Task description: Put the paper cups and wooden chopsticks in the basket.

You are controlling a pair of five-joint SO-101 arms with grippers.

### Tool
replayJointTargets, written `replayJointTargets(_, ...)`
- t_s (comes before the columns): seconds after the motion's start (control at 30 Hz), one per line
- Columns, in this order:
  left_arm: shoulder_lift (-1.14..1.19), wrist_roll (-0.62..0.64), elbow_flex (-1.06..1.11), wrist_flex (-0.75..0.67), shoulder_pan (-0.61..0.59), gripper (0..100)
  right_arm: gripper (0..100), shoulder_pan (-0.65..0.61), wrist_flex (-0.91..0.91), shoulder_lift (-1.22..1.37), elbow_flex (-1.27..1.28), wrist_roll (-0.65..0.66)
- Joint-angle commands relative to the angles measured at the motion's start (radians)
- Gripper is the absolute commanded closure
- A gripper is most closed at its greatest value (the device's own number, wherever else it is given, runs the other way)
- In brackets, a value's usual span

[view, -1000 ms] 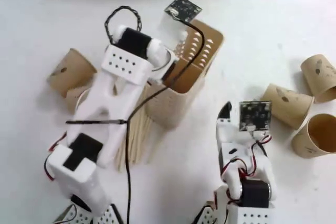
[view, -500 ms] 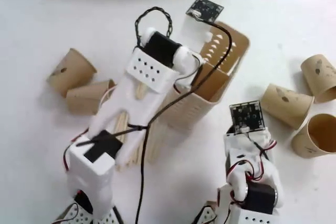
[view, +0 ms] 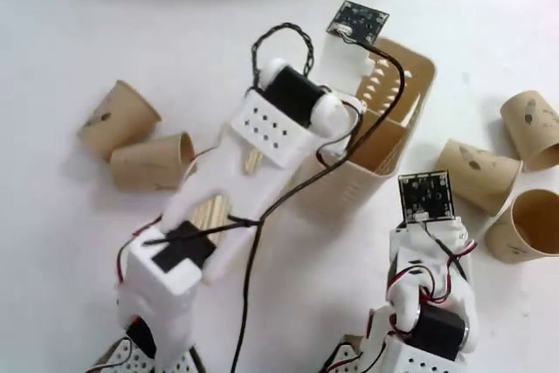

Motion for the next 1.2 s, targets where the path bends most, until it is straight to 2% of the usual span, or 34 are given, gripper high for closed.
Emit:
replayJointTargets(0.0,0.064,0.020,0.006,-0.032,0.004,98,92.8,0.012,0.005,0.005,-0.041,0.008)
replayJointTargets(0.3,0.137,0.014,0.006,-0.066,-0.076,97,92.9,0.001,0.008,0.004,-0.028,0.003)
replayJointTargets(0.43,0.130,0.011,0.005,-0.043,-0.114,86,92.6,-0.058,0.007,0.004,-0.012,0.003)
replayJointTargets(0.57,0.128,-0.103,0.005,-0.012,-0.099,82,92.4,-0.064,0.007,0.004,-0.014,0.009)
replayJointTargets(0.67,0.124,-0.120,-0.008,0.006,-0.099,81,92.4,-0.062,0.007,0.004,-0.014,0.011)
replayJointTargets(0.83,0.065,-0.140,-0.144,0.063,-0.116,81,92.4,-0.062,0.007,0.005,-0.014,0.012)
replayJointTargets(0.93,-0.002,-0.247,-0.167,0.063,-0.105,81,92.3,-0.062,0.007,0.010,-0.014,0.012)
replayJointTargets(1.17,-0.143,-0.310,-0.190,0.060,-0.090,81,82.4,-0.064,0.007,0.004,-0.012,0.012)
